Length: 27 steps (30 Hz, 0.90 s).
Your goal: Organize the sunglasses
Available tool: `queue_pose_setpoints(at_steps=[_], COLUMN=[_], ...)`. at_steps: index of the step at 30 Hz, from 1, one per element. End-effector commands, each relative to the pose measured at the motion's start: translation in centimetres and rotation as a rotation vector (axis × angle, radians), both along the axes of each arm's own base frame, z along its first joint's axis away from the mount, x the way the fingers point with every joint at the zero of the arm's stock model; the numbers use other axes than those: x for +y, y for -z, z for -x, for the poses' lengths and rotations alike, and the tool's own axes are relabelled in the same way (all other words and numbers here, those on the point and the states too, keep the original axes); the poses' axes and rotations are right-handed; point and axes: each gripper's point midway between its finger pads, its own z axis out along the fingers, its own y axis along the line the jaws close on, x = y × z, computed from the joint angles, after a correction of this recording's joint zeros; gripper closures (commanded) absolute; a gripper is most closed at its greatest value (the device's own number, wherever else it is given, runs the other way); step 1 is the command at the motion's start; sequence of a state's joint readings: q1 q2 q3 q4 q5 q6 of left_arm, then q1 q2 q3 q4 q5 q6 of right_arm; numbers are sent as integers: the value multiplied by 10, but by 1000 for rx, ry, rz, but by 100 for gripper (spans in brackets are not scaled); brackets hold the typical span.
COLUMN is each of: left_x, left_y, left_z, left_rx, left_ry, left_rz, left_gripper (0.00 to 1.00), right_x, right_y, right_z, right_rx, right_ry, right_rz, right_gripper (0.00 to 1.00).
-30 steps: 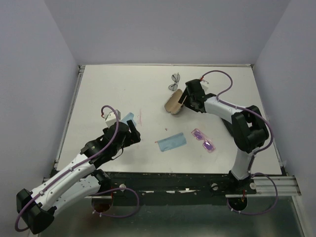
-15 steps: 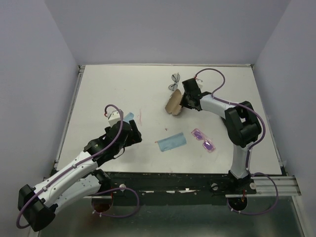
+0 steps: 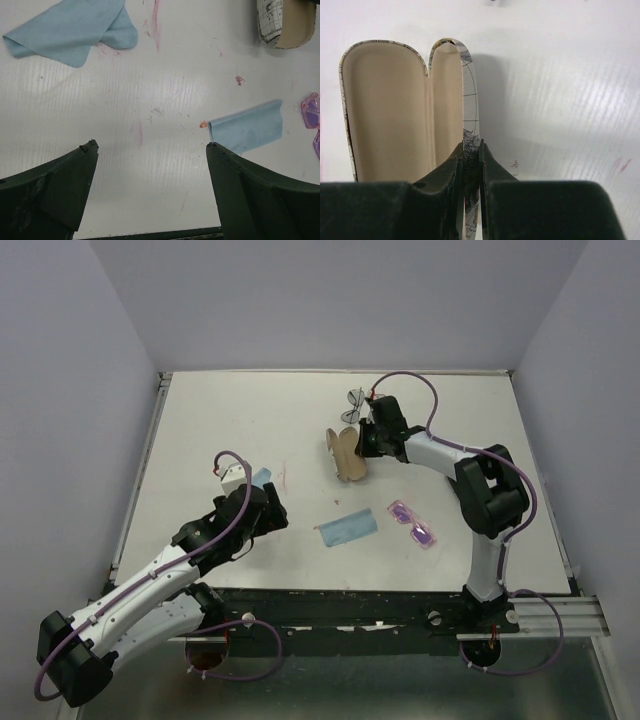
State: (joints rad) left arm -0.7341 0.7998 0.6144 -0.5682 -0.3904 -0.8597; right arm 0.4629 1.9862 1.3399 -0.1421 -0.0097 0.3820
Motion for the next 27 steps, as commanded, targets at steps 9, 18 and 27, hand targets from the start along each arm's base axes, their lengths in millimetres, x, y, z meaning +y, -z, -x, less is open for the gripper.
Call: queue_pose_setpoints(at_steps=[9,18,27], left_x=[-5,-10,-17], left_y=[-1,0,1], left_z=[-5,-7,-5], left_rx=[-7,12,39], left_ry=[19,39,60], left_rz=[-6,-18,4], left_gripper=[1,1,1], right_x=[45,63,85], right_y=[-14,-8,4], right_z=[40,61,50], right_rx=[-94,-95,-112], right_ry=[-637,-898,-994], right_rz=[-44,-48,11], right_gripper=[86,81,81])
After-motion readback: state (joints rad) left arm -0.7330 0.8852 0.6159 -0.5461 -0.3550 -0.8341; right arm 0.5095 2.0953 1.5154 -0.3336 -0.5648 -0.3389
